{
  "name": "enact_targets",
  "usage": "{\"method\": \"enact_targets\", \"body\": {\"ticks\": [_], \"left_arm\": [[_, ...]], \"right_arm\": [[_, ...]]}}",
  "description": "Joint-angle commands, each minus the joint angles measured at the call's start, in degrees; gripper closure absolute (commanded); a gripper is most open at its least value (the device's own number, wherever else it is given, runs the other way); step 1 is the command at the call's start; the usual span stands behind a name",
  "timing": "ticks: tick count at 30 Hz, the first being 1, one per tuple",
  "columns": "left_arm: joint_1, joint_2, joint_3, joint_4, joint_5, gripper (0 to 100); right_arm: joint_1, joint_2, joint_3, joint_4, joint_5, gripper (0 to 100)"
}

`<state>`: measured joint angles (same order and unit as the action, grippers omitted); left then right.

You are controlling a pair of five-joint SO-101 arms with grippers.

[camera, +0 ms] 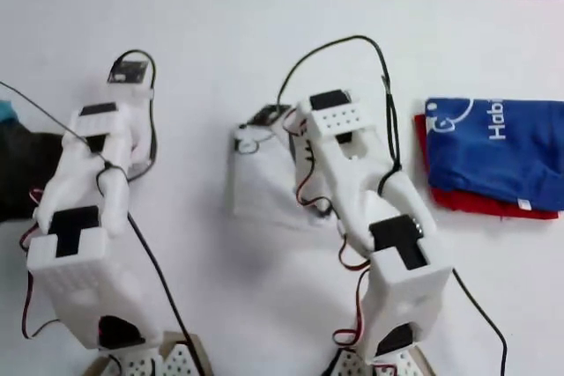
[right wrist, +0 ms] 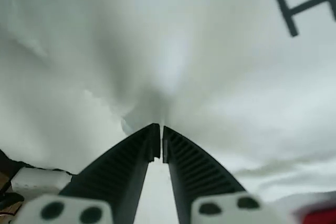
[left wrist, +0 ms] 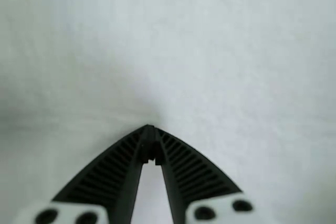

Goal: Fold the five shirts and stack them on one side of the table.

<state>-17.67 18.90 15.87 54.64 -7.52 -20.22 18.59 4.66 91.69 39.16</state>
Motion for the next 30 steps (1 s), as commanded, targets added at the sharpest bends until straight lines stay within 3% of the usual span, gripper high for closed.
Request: {"method": "enact_targets", "body": {"ticks": [1,5,11,16,22,30], "left_arm": [[0.53,0.09,-1.98,-0.26,-0.62,97],[0.53,0.09,-1.98,-0.26,-0.62,97],[0.53,0.09,-1.98,-0.26,-0.62,97],[0.53,0.09,-1.98,-0.26,-0.62,97],[0.53,0.09,-1.98,-0.26,-0.62,97],[0.53,0.09,-1.98,-0.26,-0.62,97]], "right_arm": [[3.38,-2.07,-1.14,0.40,1.14,97.8],[9.63,-7.43,-1.23,-10.51,-0.35,97.8],[14.81,-8.04,-1.23,-25.71,-16.00,92.7],[12.62,-8.04,-1.23,-29.23,-16.18,76.4],[12.09,-8.04,-1.23,-33.63,-16.09,83.0],[15.69,1.89,-5.71,-34.07,-16.00,83.7]]}}
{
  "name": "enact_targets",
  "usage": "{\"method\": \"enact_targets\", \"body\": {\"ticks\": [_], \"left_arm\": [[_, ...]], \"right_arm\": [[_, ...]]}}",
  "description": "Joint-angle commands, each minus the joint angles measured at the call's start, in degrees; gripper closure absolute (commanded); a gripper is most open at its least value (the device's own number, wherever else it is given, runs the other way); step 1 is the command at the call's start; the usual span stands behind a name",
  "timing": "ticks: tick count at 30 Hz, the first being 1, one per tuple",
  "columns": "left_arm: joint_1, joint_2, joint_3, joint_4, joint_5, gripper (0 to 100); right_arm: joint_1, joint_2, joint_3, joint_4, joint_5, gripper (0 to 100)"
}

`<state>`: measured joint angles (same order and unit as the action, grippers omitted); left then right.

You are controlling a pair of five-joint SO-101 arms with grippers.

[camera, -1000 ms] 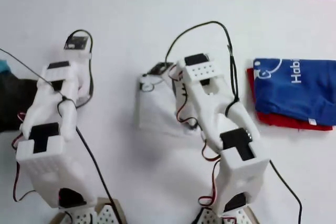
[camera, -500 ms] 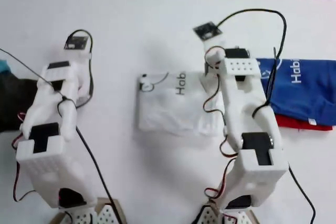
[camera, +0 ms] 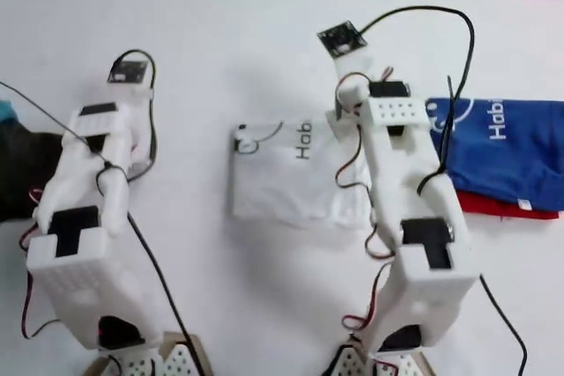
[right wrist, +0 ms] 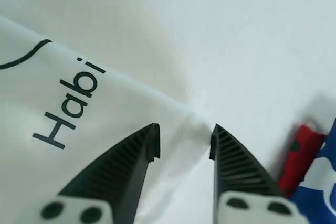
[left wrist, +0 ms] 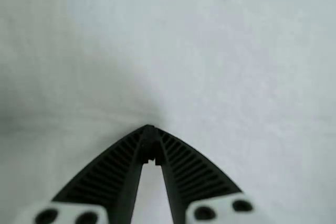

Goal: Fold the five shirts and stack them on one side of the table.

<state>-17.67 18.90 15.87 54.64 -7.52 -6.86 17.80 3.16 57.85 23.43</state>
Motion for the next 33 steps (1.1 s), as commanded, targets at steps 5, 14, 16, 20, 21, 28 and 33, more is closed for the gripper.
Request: {"method": "enact_targets", "body": {"ticks": [5,14,16,20,21,28,33], "left_arm": [[0.53,0.09,-1.98,-0.26,-0.62,97],[0.53,0.09,-1.98,-0.26,-0.62,97],[0.53,0.09,-1.98,-0.26,-0.62,97],[0.53,0.09,-1.98,-0.26,-0.62,97],[0.53,0.09,-2.07,-0.26,-0.62,97],[0.53,0.09,-2.07,-0.26,-0.62,97],[0.53,0.09,-2.07,-0.26,-0.62,97]], "right_arm": [[3.91,8.84,-11.60,4.26,-0.26,84.0],[4.00,10.33,-20.57,7.16,-0.26,97.8],[4.00,10.42,-21.80,7.16,-0.26,97.8],[3.65,10.51,-23.91,7.16,-0.18,97.8],[3.56,10.51,-23.91,7.16,0.44,97.8],[2.59,8.22,-25.85,12.97,2.46,82.9],[1.45,3.21,-29.10,20.18,2.02,97.9]]}}
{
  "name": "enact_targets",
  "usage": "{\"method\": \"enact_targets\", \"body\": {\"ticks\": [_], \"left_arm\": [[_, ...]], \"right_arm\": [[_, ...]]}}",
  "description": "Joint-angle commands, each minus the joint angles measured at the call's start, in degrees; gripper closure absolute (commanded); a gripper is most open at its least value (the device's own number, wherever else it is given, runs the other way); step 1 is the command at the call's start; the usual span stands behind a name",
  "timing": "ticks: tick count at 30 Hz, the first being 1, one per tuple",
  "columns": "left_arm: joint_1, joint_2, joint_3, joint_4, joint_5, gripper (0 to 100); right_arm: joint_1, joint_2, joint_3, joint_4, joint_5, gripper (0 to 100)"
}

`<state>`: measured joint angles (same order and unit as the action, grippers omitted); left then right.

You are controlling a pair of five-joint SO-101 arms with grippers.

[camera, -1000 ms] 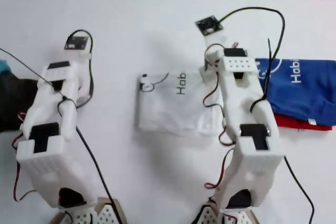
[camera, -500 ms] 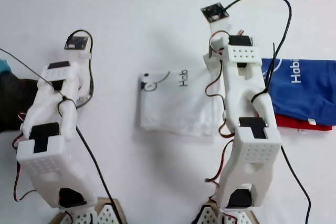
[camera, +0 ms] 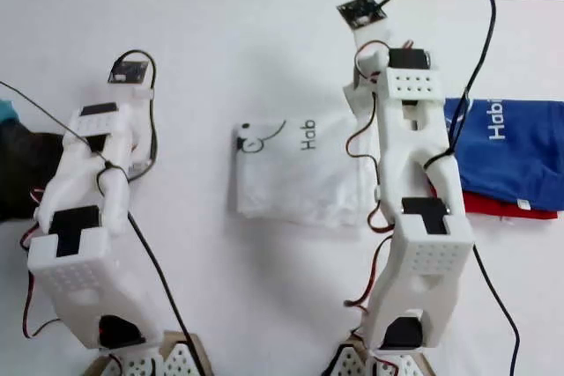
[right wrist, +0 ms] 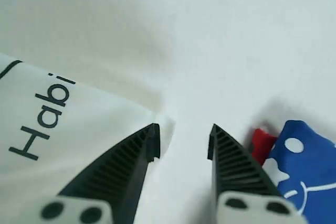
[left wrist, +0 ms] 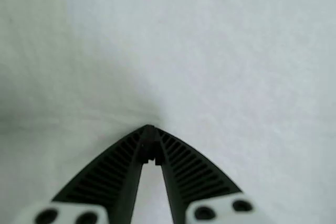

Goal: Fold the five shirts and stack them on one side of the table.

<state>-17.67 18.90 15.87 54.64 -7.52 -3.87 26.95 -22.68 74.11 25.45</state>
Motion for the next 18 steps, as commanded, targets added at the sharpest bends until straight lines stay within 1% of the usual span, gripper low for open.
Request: {"method": "enact_targets", "body": {"ticks": [1,2,5,8,10,15,18], "left_arm": [[0.53,0.09,-2.07,-0.26,-0.62,97],[0.53,0.09,-2.07,-0.26,-0.62,97],[0.53,0.09,-2.07,-0.26,-0.62,97],[0.53,0.09,-2.07,-0.26,-0.62,97],[0.53,0.09,-2.07,-0.26,-0.62,97],[0.53,0.09,-2.07,-0.26,-0.62,97],[0.53,0.09,-2.07,-0.26,-0.62,97]], "right_arm": [[-2.24,-6.46,-2.99,6.37,0.00,98.3],[-3.12,-6.73,-2.37,8.92,0.26,96.5],[-5.93,-6.99,0.53,14.37,0.44,97.5],[-7.08,-6.99,4.84,14.64,0.44,97.6],[-6.81,-6.46,8.53,12.62,0.35,97.6],[-5.76,-6.46,21.54,2.33,0.44,97.6],[-5.85,-6.99,25.76,-1.27,0.44,97.6]]}}
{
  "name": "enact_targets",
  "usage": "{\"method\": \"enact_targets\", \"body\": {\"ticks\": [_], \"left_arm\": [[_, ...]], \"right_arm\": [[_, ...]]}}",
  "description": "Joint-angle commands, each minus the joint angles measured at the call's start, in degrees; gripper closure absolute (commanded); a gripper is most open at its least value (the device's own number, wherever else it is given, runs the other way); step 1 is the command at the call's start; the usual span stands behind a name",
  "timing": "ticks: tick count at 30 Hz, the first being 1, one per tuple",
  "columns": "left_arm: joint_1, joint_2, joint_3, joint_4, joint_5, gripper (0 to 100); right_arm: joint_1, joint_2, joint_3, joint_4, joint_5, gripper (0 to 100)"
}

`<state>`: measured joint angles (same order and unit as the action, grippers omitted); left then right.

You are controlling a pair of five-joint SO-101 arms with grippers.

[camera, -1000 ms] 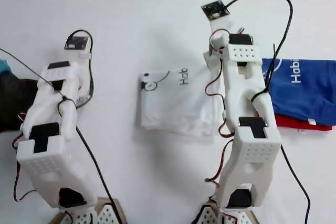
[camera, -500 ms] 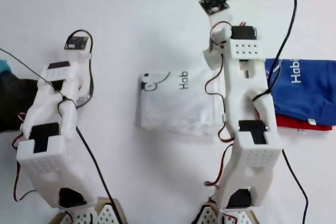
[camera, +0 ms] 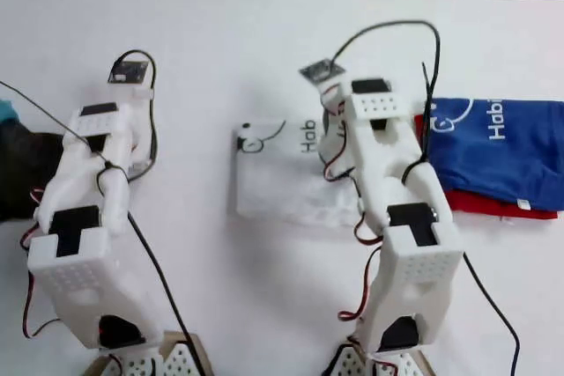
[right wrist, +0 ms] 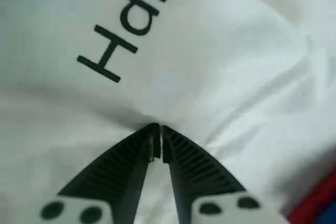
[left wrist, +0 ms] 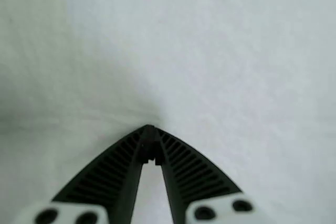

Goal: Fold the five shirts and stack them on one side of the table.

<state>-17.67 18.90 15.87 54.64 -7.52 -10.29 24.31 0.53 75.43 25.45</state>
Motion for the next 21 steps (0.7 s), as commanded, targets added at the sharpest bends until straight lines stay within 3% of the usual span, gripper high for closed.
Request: {"method": "enact_targets", "body": {"ticks": [1,12,18,21], "left_arm": [[0.53,0.09,-2.07,-0.26,-0.62,97],[0.53,0.09,-2.07,-0.26,-0.62,97],[0.53,0.09,-2.07,-0.26,-0.62,97],[0.53,0.09,-2.07,-0.26,-0.62,97]], "right_arm": [[0.57,-4.53,2.55,-2.59,0.44,97.6],[2.95,-16.13,-2.29,0.75,0.44,96.3],[3.30,-12.35,-1.05,2.42,0.35,76.0],[3.38,-7.34,-1.23,2.07,0.44,70.6]]}}
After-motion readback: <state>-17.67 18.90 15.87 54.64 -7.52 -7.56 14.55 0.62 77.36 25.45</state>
